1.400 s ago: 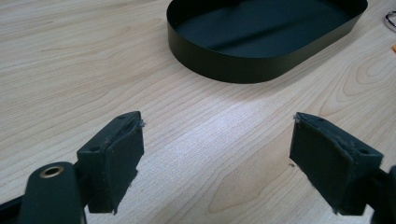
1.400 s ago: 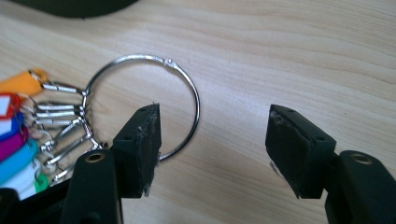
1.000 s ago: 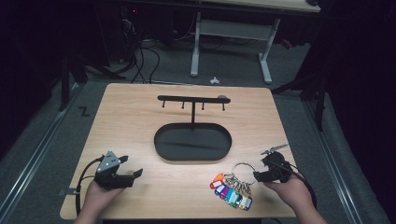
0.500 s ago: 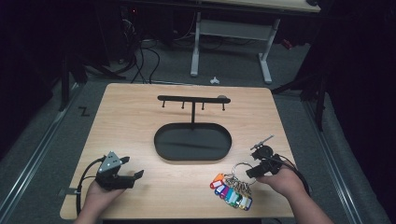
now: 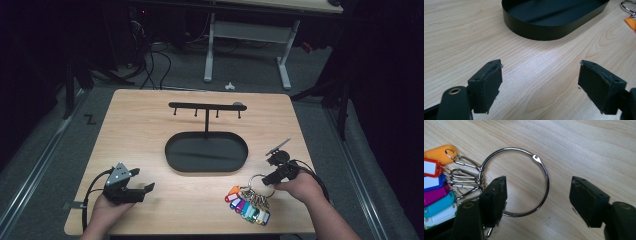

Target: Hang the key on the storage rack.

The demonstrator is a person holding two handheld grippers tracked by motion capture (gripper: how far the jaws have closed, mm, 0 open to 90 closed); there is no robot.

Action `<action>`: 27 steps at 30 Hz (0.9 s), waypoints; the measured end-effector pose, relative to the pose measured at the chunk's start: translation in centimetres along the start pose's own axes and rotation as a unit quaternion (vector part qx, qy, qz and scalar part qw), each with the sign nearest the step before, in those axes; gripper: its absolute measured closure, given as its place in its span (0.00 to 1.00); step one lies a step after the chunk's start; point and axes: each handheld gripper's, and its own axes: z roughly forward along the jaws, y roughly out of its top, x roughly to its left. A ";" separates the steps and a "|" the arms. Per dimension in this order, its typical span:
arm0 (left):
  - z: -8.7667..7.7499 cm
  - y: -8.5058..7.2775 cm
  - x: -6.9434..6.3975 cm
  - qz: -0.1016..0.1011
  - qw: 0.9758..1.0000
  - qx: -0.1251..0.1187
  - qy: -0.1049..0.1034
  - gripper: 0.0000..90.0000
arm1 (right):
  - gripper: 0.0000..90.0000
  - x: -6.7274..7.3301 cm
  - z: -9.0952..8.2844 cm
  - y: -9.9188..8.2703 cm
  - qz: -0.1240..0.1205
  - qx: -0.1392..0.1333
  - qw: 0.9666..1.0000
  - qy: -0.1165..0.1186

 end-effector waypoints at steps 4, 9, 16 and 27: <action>0.0 0.0 0.0 -0.003 1.000 0.000 0.000 0.23 | 0.40 0.0 0.0 0.2 -0.005 0.001 1.000 0.005; 0.1 0.0 0.0 0.000 1.000 0.002 0.000 0.23 | 0.51 -0.2 0.6 0.6 -0.009 0.010 1.000 0.014; 0.0 0.0 0.1 -0.001 1.000 0.002 0.000 0.23 | 0.59 -0.9 1.9 1.1 -0.009 0.029 0.999 0.010; 0.0 -0.2 0.0 -0.001 1.000 0.003 -0.001 0.23 | 0.72 -1.7 3.2 1.8 -0.009 0.052 0.998 0.017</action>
